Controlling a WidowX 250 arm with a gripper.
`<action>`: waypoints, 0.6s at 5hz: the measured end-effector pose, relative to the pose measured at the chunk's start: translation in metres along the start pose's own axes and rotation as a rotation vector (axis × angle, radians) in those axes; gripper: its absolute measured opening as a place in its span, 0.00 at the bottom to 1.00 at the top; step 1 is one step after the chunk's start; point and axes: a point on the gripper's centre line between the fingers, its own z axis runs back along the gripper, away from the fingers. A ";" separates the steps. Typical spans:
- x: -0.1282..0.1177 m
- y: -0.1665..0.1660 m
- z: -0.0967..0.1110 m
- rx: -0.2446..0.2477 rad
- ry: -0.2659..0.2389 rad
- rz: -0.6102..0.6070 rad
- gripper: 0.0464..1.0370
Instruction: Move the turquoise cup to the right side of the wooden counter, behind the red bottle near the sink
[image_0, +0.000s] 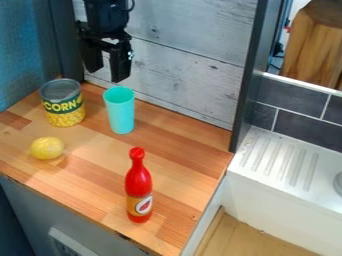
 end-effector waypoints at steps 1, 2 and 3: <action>-0.003 -0.002 -0.013 -0.016 0.037 0.002 0.97; -0.004 -0.008 -0.024 -0.010 0.042 -0.010 0.97; 0.003 -0.021 -0.026 0.036 0.048 -0.031 0.97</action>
